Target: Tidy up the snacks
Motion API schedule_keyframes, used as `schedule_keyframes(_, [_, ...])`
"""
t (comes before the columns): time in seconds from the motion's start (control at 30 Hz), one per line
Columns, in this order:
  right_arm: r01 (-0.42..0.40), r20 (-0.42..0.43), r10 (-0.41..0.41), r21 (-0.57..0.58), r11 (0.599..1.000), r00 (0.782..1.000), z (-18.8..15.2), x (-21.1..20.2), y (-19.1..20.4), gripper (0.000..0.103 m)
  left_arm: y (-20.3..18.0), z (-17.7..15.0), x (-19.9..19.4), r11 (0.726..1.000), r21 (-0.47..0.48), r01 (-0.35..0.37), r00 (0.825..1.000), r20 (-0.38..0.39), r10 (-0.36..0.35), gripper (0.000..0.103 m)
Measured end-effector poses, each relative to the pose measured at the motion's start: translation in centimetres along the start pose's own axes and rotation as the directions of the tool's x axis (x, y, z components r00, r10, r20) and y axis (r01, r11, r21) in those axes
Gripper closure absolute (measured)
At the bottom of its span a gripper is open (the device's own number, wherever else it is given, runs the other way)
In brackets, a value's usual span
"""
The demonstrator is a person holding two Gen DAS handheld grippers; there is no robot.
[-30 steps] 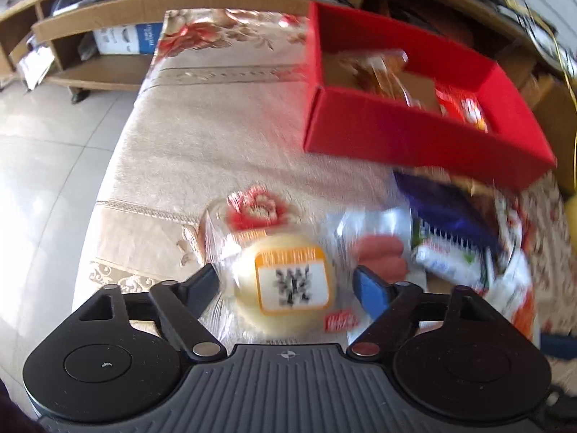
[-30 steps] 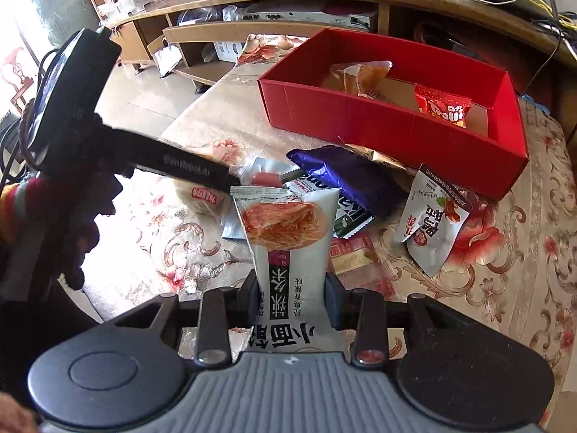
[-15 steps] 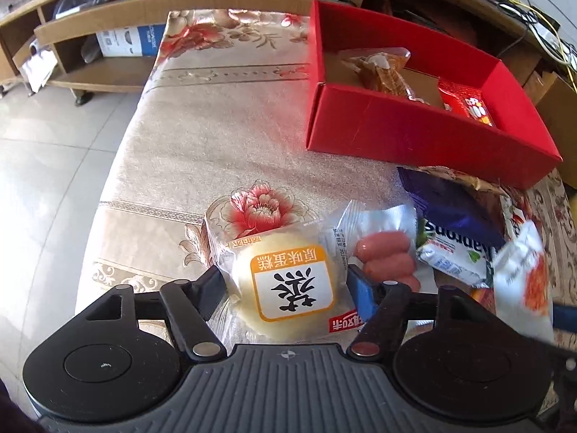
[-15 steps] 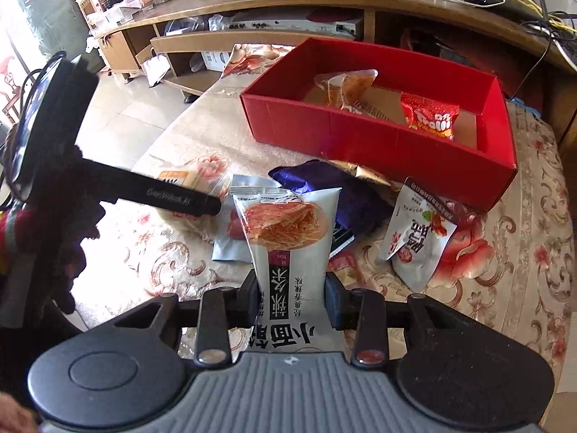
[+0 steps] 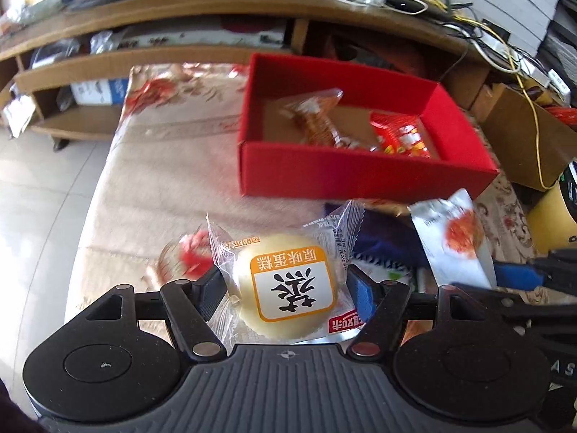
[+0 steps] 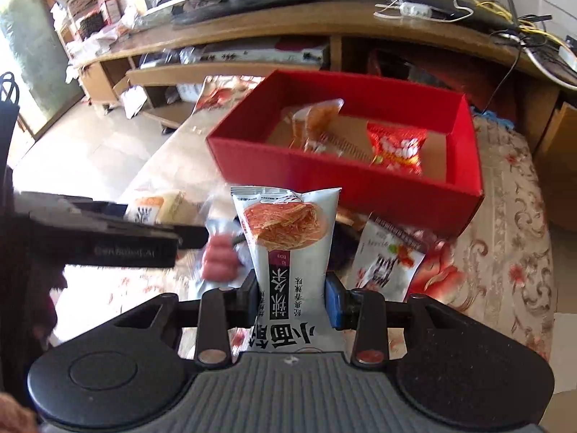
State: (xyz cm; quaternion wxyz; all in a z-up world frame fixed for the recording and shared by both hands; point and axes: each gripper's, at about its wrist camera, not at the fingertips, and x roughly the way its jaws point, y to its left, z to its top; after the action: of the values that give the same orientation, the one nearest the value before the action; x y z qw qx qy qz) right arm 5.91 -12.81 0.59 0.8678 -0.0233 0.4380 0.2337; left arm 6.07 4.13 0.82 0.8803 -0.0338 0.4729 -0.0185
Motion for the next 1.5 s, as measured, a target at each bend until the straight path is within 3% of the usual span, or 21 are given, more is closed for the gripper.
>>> schedule_keyframes(0.57, [0.028, 0.101, -0.037, 0.089, 0.996, 0.994, 4.7, -0.5, -2.6, 0.069, -3.6, 4.9, 1.4, 0.999, 0.041, 0.025, 0.997, 0.070, -0.028, 0.028])
schedule_keyframes(0.87, [0.029, 0.138, -0.047, 0.133, 0.991, 0.989, 7.4, 0.2, -4.3, 0.069, -3.9, 8.0, 2.6, 0.999, 0.019, 0.026, 0.996, 0.090, -0.028, 0.028])
schedule_keyframes(1.5, [0.062, 0.136, -0.082, 0.144, 0.988, 0.987, 11.9, 5.0, -7.1, 0.069, -3.9, 12.6, 7.2, 1.000, 0.010, -0.029, 0.996, 0.080, 0.028, 0.028])
